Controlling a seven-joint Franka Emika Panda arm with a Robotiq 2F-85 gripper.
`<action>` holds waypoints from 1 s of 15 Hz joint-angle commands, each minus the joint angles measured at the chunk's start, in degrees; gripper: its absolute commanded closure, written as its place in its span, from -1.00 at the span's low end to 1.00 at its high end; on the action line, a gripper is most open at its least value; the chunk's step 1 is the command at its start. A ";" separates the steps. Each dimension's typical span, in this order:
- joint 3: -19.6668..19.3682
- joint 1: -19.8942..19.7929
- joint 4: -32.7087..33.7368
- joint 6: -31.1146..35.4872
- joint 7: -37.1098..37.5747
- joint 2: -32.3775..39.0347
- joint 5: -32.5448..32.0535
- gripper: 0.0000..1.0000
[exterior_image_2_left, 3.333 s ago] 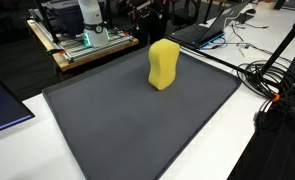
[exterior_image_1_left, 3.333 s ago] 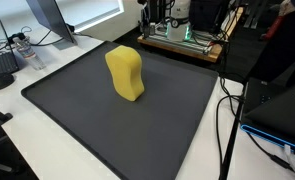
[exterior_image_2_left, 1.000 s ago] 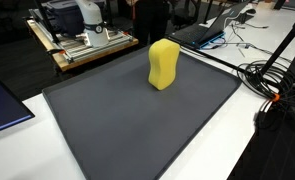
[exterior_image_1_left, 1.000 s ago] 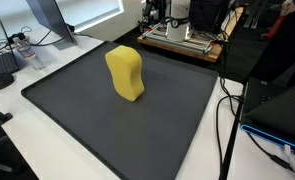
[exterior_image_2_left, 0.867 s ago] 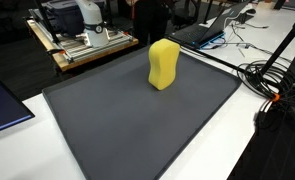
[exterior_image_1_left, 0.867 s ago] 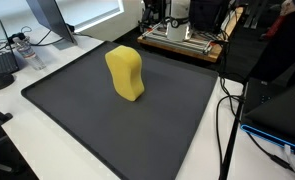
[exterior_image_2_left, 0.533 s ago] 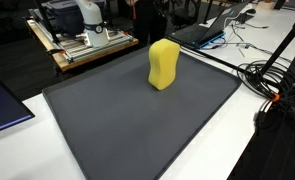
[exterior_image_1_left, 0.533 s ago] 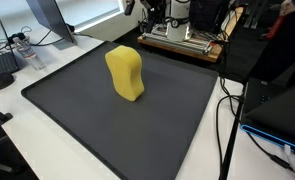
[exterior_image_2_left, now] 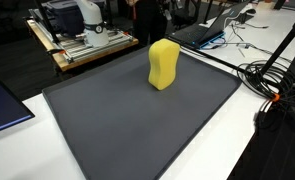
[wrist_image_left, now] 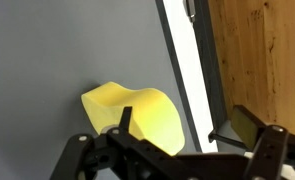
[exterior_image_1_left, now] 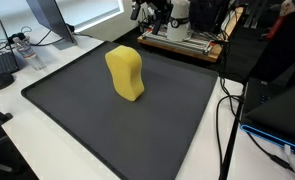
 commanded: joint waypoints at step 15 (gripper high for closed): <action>-15.30 16.88 13.23 -39.16 -4.48 -4.98 15.25 -1.00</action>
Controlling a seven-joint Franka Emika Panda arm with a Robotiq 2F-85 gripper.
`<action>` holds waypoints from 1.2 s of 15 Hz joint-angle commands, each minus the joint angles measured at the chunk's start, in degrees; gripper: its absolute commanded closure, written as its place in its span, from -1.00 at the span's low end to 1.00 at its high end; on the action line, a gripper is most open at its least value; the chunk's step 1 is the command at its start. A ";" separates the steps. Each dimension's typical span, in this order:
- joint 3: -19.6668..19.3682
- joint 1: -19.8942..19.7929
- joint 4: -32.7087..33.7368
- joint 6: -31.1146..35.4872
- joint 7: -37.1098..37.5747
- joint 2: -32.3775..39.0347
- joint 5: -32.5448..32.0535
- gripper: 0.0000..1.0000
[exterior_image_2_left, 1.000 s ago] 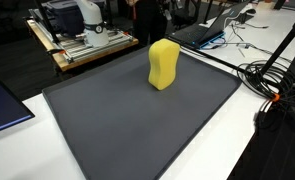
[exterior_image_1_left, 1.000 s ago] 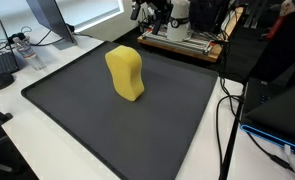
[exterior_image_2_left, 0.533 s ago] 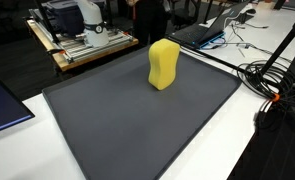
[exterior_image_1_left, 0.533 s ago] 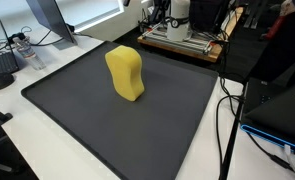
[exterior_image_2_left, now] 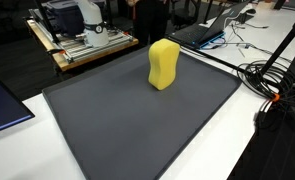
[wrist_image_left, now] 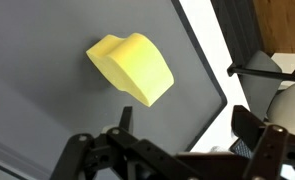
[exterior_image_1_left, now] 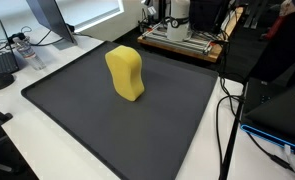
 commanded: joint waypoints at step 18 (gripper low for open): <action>-3.30 3.06 1.90 -4.03 -0.71 0.90 -0.71 -1.00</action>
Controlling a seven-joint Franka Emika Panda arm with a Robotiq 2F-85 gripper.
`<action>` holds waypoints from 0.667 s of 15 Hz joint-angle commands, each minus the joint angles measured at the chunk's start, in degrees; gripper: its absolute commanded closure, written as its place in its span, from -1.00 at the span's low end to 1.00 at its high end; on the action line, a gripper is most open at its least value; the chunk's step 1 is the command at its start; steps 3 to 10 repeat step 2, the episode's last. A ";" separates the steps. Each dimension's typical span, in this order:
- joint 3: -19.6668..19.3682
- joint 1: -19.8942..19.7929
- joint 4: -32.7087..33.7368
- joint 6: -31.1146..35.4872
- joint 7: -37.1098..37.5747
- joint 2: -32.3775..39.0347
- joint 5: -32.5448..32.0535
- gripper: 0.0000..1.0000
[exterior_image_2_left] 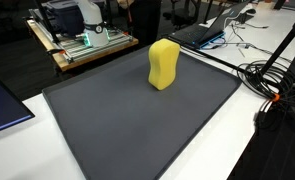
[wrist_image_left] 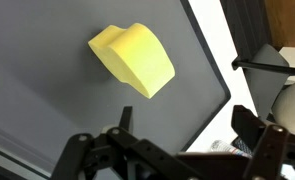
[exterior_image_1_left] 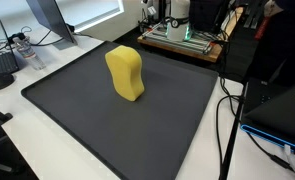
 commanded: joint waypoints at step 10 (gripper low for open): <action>-1.39 1.47 0.12 -0.28 0.45 0.19 -0.74 -1.00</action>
